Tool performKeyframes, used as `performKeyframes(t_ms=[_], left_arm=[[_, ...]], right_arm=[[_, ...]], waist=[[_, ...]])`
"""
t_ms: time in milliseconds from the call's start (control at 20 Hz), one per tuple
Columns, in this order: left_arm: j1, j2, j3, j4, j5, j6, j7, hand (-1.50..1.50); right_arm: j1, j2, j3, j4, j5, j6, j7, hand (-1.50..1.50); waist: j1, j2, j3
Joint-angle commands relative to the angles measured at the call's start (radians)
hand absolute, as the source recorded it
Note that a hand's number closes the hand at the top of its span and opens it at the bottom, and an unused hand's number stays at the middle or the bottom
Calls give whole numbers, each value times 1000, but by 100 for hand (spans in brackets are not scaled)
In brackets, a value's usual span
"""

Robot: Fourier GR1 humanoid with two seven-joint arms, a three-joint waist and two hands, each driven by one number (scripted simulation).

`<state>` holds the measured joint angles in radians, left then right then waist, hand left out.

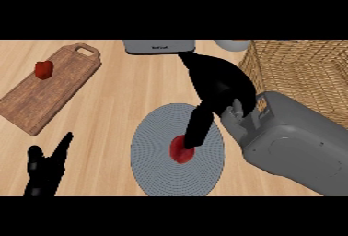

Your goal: Pick the pear from the placemat and place it in the basket

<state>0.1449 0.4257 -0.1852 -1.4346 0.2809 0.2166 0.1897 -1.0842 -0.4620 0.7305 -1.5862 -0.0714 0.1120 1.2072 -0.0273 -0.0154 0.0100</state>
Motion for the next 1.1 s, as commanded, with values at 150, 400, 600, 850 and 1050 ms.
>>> performKeyframes(t_ms=[150,400,600,850,1050], left_arm=[[19,-33,-44,-22,8,-29,53,0],[-44,-12,-4,56,12,-66,42,0],[30,-54,-34,-3,-6,-35,37,0],[16,-57,-19,40,-34,-47,-10,0],[-8,-78,-20,33,-35,-44,16,0]], right_arm=[[110,47,85,-6,111,-59,178,-150],[197,76,137,34,169,-75,145,-150],[213,114,115,89,217,-93,111,-150],[287,165,133,55,288,-114,127,-150],[363,128,127,13,356,-112,89,-150]], waist=[[15,9,-10],[9,14,-11],[31,14,-11],[26,13,-11],[17,13,-11]])
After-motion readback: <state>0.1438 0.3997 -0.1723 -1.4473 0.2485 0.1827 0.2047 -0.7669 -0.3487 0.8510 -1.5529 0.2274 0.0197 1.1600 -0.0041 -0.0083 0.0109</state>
